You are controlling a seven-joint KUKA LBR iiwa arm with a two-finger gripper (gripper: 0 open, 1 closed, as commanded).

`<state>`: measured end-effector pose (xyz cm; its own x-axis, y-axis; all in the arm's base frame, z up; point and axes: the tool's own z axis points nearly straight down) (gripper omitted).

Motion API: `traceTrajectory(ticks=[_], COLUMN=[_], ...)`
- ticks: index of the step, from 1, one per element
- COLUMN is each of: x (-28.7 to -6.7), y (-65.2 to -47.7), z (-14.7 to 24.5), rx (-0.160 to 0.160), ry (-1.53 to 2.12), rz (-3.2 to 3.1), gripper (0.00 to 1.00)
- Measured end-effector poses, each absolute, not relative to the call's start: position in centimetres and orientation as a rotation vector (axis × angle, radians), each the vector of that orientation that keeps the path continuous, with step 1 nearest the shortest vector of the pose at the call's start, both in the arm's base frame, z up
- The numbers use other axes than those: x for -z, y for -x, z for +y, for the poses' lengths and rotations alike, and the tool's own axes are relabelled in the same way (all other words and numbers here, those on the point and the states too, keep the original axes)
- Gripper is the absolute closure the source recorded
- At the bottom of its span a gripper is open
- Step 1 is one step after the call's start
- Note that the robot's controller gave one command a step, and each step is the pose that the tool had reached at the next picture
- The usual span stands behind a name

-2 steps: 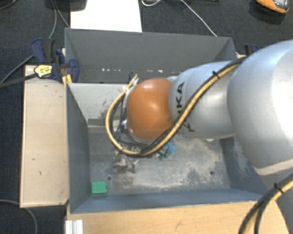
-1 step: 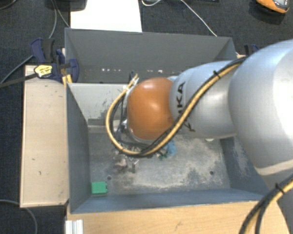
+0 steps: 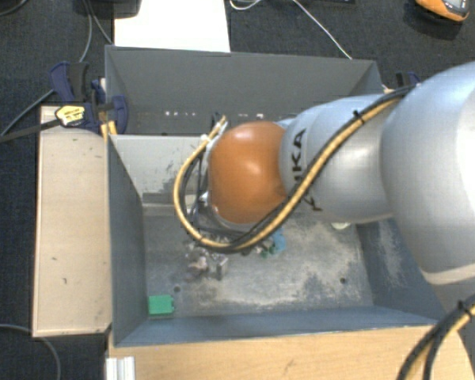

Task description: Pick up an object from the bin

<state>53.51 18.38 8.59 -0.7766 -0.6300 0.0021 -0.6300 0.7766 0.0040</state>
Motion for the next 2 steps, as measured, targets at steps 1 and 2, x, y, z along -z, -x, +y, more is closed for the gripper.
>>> traceTrajectory(ticks=[1,2], x=[-11.5,-12.4], y=[-53.69,-53.8], z=[18.43,18.46], rx=[0.005,0.005], ry=[-1.048,-1.048], rz=[-2.966,-2.971], gripper=[1.0,1.0])
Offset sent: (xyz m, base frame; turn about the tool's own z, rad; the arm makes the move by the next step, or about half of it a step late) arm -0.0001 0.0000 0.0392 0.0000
